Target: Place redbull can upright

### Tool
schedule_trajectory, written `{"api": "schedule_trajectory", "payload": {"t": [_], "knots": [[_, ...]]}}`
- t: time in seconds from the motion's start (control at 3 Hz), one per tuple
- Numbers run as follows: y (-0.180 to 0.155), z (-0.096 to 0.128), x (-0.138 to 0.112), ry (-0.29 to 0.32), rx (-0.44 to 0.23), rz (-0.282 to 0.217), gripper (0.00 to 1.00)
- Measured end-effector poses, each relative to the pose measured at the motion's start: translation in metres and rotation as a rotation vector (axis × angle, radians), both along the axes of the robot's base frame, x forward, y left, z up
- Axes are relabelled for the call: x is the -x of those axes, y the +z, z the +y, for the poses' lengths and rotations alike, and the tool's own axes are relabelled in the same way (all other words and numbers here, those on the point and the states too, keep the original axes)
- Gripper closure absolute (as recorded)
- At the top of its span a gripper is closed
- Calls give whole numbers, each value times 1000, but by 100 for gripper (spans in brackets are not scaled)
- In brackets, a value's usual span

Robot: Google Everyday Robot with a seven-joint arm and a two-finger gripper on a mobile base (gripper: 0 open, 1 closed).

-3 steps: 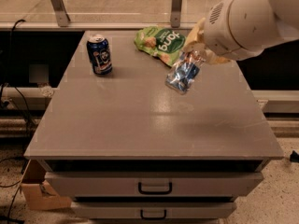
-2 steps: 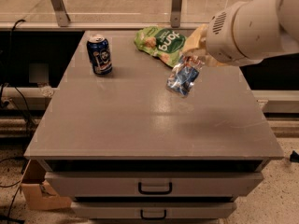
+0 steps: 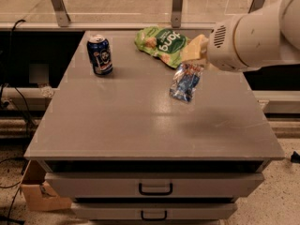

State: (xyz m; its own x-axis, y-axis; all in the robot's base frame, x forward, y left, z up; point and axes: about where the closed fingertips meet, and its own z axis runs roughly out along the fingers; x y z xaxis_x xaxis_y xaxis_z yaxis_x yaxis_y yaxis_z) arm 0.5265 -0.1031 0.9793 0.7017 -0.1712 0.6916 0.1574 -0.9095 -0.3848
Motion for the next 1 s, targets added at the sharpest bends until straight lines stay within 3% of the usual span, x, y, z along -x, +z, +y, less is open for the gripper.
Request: {"api": "schedule_trajectory", "payload": {"t": [0.33, 1.0], "knots": [[0, 0, 0, 0, 1, 0, 100], [-5, -1, -5, 99, 0, -82, 100]]}}
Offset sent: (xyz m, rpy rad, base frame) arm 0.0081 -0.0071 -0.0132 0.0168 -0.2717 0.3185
